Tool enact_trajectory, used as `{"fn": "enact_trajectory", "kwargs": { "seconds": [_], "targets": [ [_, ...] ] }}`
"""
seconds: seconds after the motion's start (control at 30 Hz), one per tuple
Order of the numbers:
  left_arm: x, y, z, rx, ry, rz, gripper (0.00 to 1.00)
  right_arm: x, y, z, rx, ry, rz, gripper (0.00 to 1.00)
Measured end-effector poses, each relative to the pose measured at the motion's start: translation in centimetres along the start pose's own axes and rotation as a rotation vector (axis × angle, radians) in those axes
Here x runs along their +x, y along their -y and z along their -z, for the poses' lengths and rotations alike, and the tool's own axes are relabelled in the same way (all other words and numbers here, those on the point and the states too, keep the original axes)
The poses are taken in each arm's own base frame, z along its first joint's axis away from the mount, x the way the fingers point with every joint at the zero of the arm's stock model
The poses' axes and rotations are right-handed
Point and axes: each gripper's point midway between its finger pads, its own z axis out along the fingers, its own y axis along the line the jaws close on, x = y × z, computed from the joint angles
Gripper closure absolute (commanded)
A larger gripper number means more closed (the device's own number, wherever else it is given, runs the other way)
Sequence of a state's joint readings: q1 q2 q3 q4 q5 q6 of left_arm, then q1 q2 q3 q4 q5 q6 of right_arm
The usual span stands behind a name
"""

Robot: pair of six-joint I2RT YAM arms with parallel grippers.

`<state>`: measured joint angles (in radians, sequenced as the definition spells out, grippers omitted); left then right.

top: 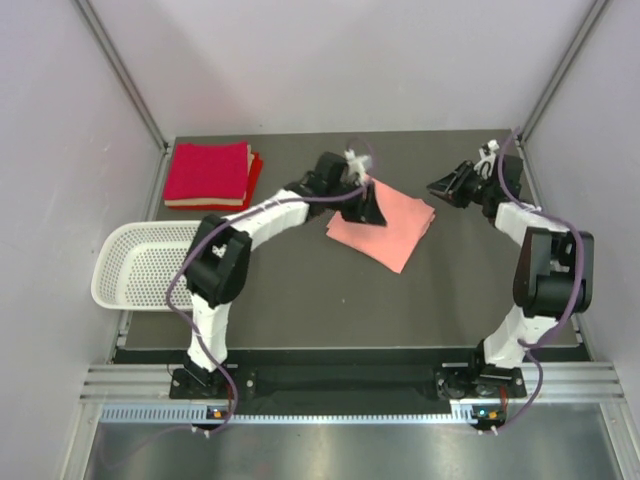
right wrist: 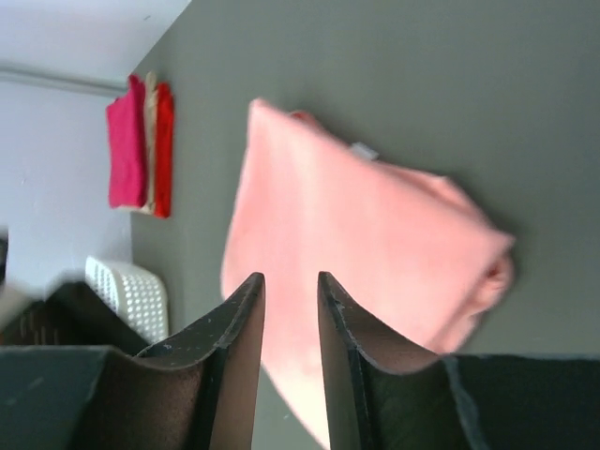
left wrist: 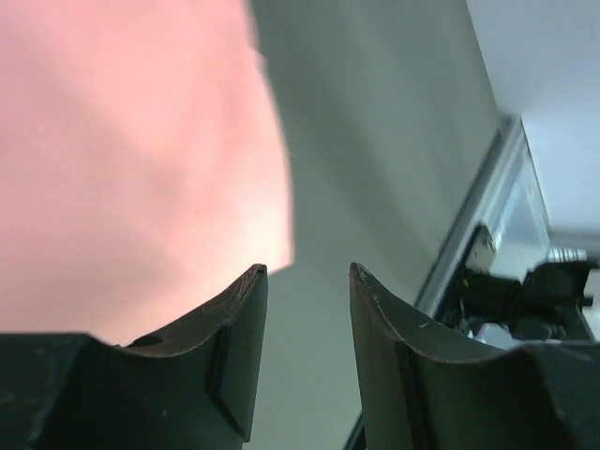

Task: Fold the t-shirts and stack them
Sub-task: Fold the tshirt

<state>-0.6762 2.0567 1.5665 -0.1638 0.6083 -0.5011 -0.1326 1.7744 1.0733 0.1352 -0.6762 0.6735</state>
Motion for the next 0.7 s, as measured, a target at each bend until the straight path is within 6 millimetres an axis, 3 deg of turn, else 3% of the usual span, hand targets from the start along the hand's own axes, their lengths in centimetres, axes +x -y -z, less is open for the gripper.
{"fn": "enact_trajectory", "kwargs": {
  "seconds": [0.07,0.13,0.23,0.3,0.33,0.4,0.5,0.7],
  "targets": [
    [-2.9,-2.7,3.1,-0.047,0.071,0.012,0.54,0.8,-2.3,0.4,-0.034,-0.005,0.038,0.69],
    [-4.6,-6.5,6.0,-0.103,0.128,0.051,0.55,2.4,-4.1,0.1,-0.064,-0.035,0.067,0.69],
    [-4.3,-12.5,9.0,-0.201,0.161,0.152,0.55,6.7,-4.9,-1.0,-0.092,-0.114,0.078,0.69],
    [-2.9,-14.6,9.3,-0.239,0.14,0.205,0.55,9.9,-4.1,-1.2,-0.088,-0.173,0.056,0.69],
    [-2.2,-15.2,9.0,-0.247,0.124,0.221,0.55,11.7,-2.8,-1.1,-0.07,-0.203,0.038,0.69],
    [-0.6,-15.8,7.8,-0.258,0.081,0.242,0.56,13.4,-0.6,-1.1,-0.031,-0.236,0.008,0.69],
    [1.6,-16.4,6.4,-0.282,0.018,0.273,0.57,14.9,2.2,-1.4,0.015,-0.277,-0.029,0.68],
    [2.1,-16.9,6.4,-0.304,0.004,0.299,0.56,14.8,2.3,-1.2,-0.016,-0.289,0.011,0.67]
  ]
}}
